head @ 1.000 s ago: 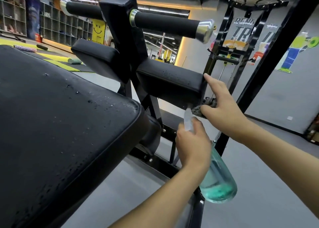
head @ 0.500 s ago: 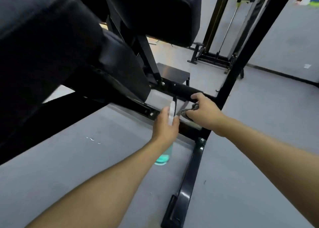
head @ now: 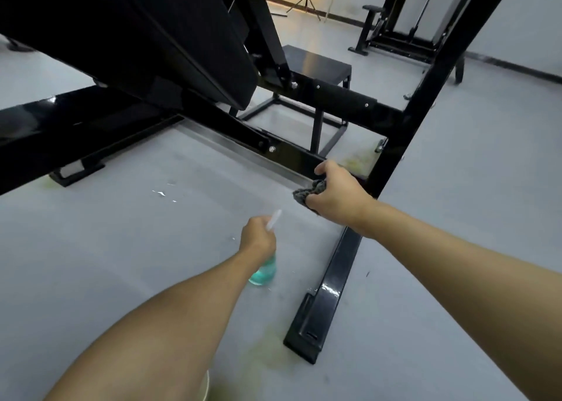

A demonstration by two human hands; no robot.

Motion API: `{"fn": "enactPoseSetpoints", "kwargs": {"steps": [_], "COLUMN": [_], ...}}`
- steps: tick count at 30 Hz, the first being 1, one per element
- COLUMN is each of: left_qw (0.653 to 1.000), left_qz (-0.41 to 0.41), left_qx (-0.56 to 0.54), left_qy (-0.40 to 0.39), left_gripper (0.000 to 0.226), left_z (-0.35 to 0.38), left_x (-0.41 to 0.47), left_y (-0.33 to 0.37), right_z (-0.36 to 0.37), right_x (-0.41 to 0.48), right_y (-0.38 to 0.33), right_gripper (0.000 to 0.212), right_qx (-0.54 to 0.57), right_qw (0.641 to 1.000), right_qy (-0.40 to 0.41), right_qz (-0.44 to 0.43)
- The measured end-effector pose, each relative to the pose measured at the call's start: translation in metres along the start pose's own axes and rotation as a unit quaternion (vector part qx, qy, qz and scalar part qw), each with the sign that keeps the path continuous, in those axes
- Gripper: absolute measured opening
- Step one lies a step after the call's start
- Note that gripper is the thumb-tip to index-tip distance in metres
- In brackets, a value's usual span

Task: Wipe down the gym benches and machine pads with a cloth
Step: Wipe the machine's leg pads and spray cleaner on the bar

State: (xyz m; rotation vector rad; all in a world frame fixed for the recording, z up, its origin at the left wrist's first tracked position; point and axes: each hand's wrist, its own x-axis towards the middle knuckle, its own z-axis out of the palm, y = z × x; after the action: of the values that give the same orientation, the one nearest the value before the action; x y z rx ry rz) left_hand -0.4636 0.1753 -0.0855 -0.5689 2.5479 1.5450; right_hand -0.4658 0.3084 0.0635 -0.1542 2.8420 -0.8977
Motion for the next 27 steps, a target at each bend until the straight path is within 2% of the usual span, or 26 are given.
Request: {"fn": "enactPoseSetpoints", "kwargs": {"steps": [4, 7, 9, 10, 12, 13, 15, 17, 19, 21, 23, 24, 25, 27], "left_qw": [0.999, 0.996, 0.985, 0.961, 0.854, 0.805, 0.745, 0.711, 0.690, 0.673, 0.648, 0.642, 0.637, 0.631], "left_qz": [-0.017, 0.061, 0.089, 0.067, 0.011, -0.007, -0.012, -0.005, 0.015, 0.044, 0.063, 0.067, 0.076, 0.106], "left_qx": [0.008, 0.037, -0.117, -0.228, -0.444, -0.507, -0.582, -0.637, -0.684, -0.719, -0.750, -0.758, -0.765, -0.768], "left_qy": [-0.040, -0.057, -0.085, -0.139, -0.269, -0.308, -0.325, -0.299, -0.238, -0.167, -0.114, -0.087, -0.057, 0.010], "left_gripper": [0.026, 0.042, 0.027, 0.027, 0.041, 0.048, 0.051, 0.047, 0.039, 0.033, 0.030, 0.032, 0.034, 0.032], "left_z": [0.002, -0.016, -0.037, -0.046, -0.067, -0.077, -0.094, -0.107, -0.116, -0.131, -0.143, -0.147, -0.149, -0.150], "left_x": [-0.004, -0.011, -0.026, -0.036, -0.053, -0.058, -0.061, -0.062, -0.058, -0.054, -0.054, -0.051, -0.047, -0.037], "left_y": [-0.006, 0.030, 0.076, 0.098, 0.142, 0.160, 0.190, 0.216, 0.237, 0.260, 0.278, 0.286, 0.293, 0.303], "right_z": [0.005, -0.005, -0.022, -0.029, -0.052, -0.064, -0.088, -0.114, -0.144, -0.183, -0.218, -0.233, -0.245, -0.259], "right_x": [-0.002, -0.001, 0.000, 0.002, 0.002, 0.002, 0.003, 0.001, -0.001, -0.002, 0.000, 0.004, 0.009, 0.021], "right_y": [0.000, -0.005, -0.017, -0.022, -0.039, -0.050, -0.072, -0.094, -0.113, -0.136, -0.163, -0.177, -0.191, -0.220], "right_gripper": [0.050, 0.047, 0.048, 0.046, 0.039, 0.035, 0.026, 0.029, 0.047, 0.048, 0.031, 0.022, 0.021, 0.039], "right_qx": [-0.005, 0.013, 0.037, 0.056, 0.091, 0.095, 0.068, 0.032, 0.029, 0.087, 0.181, 0.209, 0.224, 0.202], "right_qw": [1.000, 0.999, 0.995, 0.993, 0.985, 0.981, 0.979, 0.985, 0.988, 0.969, 0.935, 0.931, 0.935, 0.950], "right_qy": [0.011, 0.047, 0.086, 0.103, 0.143, 0.162, 0.178, 0.136, 0.083, 0.155, 0.240, 0.236, 0.202, 0.104], "right_qz": [-0.001, -0.006, -0.019, -0.023, -0.035, -0.043, -0.073, -0.097, -0.123, -0.171, -0.186, -0.186, -0.188, -0.212]}}
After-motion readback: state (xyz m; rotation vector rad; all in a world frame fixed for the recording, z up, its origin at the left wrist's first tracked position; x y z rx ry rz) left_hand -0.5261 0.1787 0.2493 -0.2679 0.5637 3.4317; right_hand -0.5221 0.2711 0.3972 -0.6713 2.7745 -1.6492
